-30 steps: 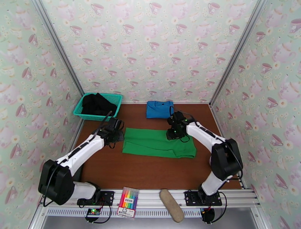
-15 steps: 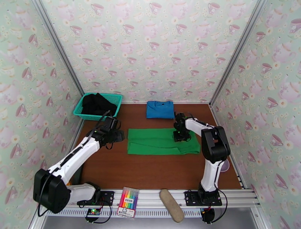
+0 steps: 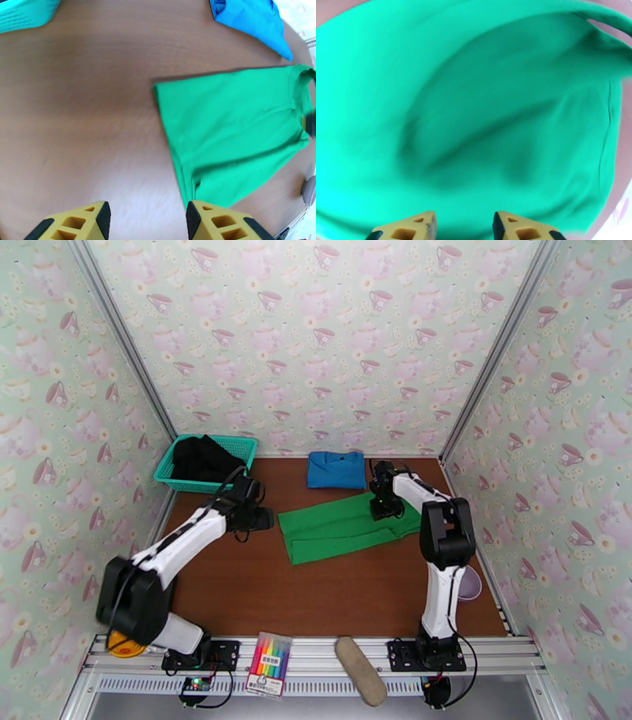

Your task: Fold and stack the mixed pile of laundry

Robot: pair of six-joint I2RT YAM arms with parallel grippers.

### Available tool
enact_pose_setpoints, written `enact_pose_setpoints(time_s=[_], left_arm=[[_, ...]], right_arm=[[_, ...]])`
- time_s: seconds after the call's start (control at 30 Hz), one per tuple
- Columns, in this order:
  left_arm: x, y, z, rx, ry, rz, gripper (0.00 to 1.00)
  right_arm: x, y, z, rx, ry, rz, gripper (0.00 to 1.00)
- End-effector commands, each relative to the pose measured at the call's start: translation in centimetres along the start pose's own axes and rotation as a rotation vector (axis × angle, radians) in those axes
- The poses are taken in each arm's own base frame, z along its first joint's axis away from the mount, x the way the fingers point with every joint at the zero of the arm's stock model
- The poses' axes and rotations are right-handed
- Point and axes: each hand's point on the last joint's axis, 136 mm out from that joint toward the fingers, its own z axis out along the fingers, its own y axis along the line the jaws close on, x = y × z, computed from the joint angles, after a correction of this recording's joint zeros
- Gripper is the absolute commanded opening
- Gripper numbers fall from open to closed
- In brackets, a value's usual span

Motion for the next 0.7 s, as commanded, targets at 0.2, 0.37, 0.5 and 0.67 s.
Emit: enact_pose_setpoints(time_s=[0.2,0.37,0.5,0.67], left_arm=[[-1.7,-2.2,7.6,0.064,0.065,0.071,0.56],[-1.1,-2.1,10.2,0.054,0.105,0.087,0.55],[-0.7,-2.7,11.8,0.060,0.127,0.103,0.48],[0.1,-3.6,12.6,0.077,0.144,0.119,0.26]], right_arm=[[2.2,18.0,-7.4,-0.224,-0.224,-0.168,0.53],[2.6,25.9,-6.4,-0.286,-0.220,-0.238,0.55],[2.7,30.5,-4.2,-0.269,-0.184,-0.298,0.55],[1.9,31.5,-1.4,-0.149,-0.174,-0.310,0.56]])
